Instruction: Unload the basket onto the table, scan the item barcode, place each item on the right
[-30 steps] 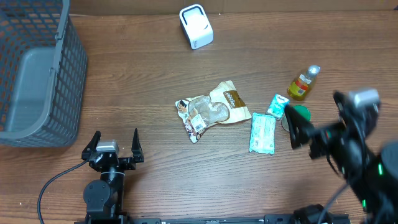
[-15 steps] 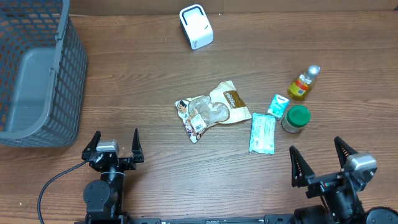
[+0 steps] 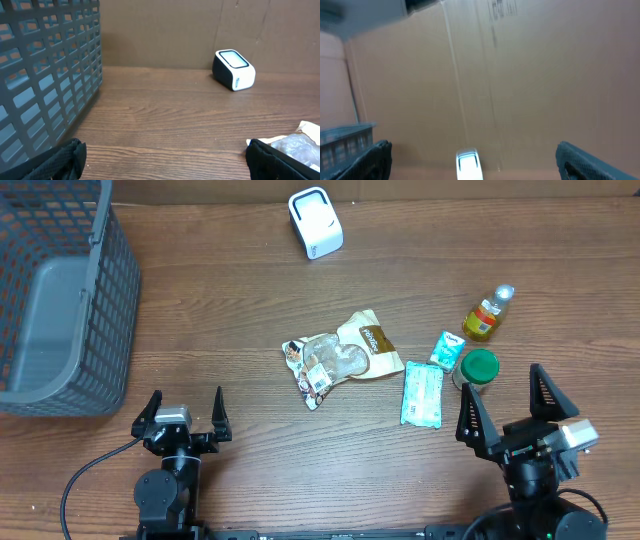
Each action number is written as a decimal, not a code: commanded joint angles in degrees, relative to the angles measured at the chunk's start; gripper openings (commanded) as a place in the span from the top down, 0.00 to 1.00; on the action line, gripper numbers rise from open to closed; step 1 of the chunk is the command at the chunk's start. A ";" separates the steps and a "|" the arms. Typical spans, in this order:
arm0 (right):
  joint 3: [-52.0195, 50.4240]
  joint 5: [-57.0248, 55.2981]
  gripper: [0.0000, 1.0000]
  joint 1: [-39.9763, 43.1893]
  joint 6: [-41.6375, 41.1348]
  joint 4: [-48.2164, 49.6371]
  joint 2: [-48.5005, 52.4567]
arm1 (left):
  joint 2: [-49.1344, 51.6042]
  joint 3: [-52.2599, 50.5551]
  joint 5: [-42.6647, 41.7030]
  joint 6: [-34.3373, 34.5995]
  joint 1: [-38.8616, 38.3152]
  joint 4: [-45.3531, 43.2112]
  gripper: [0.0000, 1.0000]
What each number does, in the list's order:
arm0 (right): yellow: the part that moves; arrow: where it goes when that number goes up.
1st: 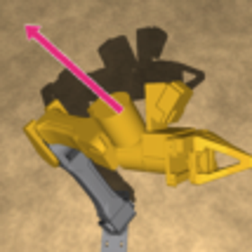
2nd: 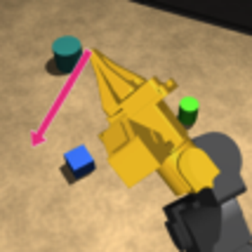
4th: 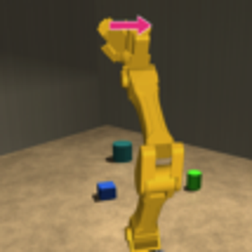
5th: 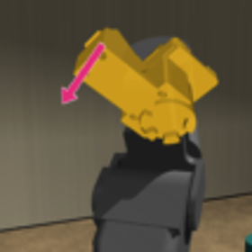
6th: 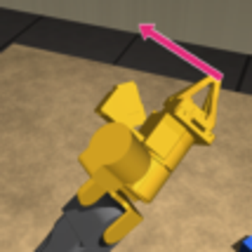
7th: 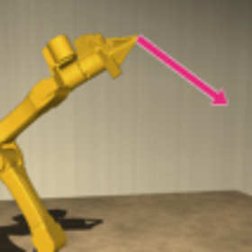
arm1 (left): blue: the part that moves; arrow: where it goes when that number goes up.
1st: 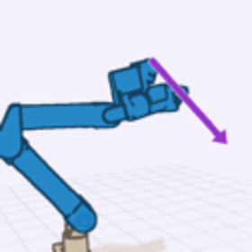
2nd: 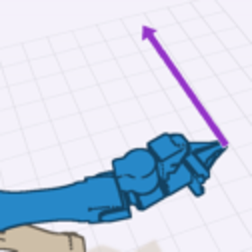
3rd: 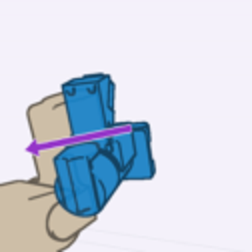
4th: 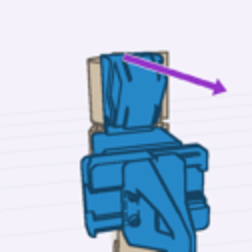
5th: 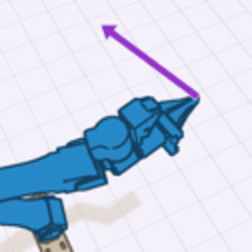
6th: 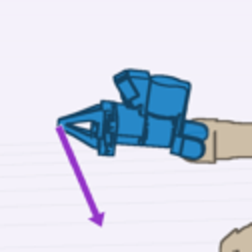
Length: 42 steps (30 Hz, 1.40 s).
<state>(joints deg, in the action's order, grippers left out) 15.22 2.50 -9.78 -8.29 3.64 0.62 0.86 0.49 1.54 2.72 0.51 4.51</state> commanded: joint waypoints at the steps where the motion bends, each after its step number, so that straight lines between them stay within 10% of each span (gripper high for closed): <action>1: -6.75 -0.94 0.00 0.28 -0.96 9.73 -0.42 | -0.61 -0.17 -0.48 -1.46 0.22 -0.07 0.00; 6: -14.14 -0.98 0.00 0.26 -2.69 18.12 -0.42 | -0.63 -0.17 -0.48 -1.46 0.22 -0.07 0.00; 18: -14.78 -1.84 0.00 0.28 -5.42 -8.22 -0.46 | -0.61 -0.17 -0.48 -1.46 0.22 -0.07 0.00; 42: -14.75 -1.81 0.00 2.78 -5.42 -8.46 -0.46 | -0.61 -0.17 -0.48 -1.46 0.22 -0.07 0.00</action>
<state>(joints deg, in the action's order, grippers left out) 1.06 1.10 -7.20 -13.47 -5.13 0.62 0.86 0.49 1.54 2.72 0.51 4.49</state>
